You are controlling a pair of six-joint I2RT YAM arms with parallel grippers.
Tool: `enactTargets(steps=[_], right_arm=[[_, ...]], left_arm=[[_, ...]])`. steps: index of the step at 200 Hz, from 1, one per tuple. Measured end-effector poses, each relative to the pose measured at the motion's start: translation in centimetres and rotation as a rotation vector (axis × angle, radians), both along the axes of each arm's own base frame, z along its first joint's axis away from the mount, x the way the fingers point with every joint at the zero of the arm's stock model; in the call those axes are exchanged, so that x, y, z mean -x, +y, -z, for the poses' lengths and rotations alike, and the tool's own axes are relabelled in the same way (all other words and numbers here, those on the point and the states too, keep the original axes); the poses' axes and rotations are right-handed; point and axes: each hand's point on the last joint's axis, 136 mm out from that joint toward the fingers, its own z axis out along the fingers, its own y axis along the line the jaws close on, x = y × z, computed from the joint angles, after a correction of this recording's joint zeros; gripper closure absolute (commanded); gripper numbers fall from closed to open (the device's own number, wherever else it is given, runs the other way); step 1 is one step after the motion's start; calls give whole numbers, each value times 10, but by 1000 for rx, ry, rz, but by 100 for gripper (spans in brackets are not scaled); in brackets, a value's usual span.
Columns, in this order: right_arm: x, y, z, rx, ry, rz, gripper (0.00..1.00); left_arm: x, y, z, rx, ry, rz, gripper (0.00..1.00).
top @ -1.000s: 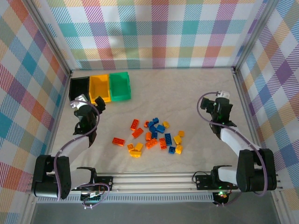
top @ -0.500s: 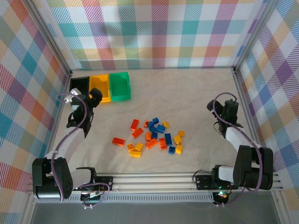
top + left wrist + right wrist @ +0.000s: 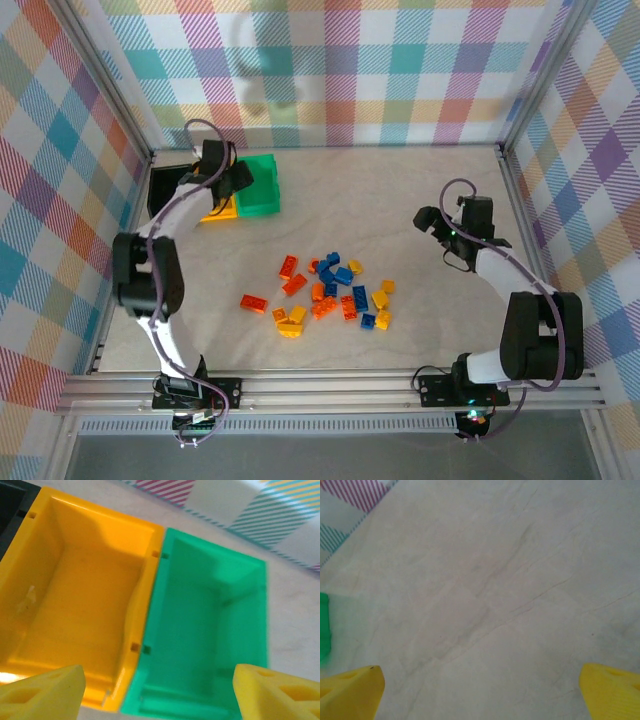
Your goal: Sort the legos into containers by color
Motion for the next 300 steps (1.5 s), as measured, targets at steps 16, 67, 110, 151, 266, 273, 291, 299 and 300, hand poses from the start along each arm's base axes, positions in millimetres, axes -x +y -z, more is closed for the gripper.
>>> enactTargets(steps=[16, 67, 110, 151, 266, 273, 291, 299, 300], right_arm=[[4, 4, 5, 10, 21, -19, 0], [9, 5, 9, 26, 43, -28, 0], [10, 2, 6, 48, 41, -22, 0], [10, 1, 6, 52, 41, -17, 0], [10, 5, 6, 50, 41, -25, 0], [10, 5, 6, 50, 42, -24, 0], [9, 4, 6, 49, 43, -17, 0], [9, 4, 6, 49, 44, -14, 0], [9, 4, 6, 49, 43, -14, 0]], left_arm=[[-7, 7, 22, -71, 78, -8, 23], [-25, 8, 59, -176, 202, 32, 37], [-35, -15, 67, -211, 218, 102, 66], [-34, -28, 67, -214, 215, 124, 81], [20, -171, 67, -179, 196, 312, 100], [25, -180, 67, -176, 196, 320, 100], [38, -200, 65, -169, 207, 327, 100], [42, -207, 63, -161, 212, 320, 100], [42, -208, 63, -160, 212, 319, 100]])
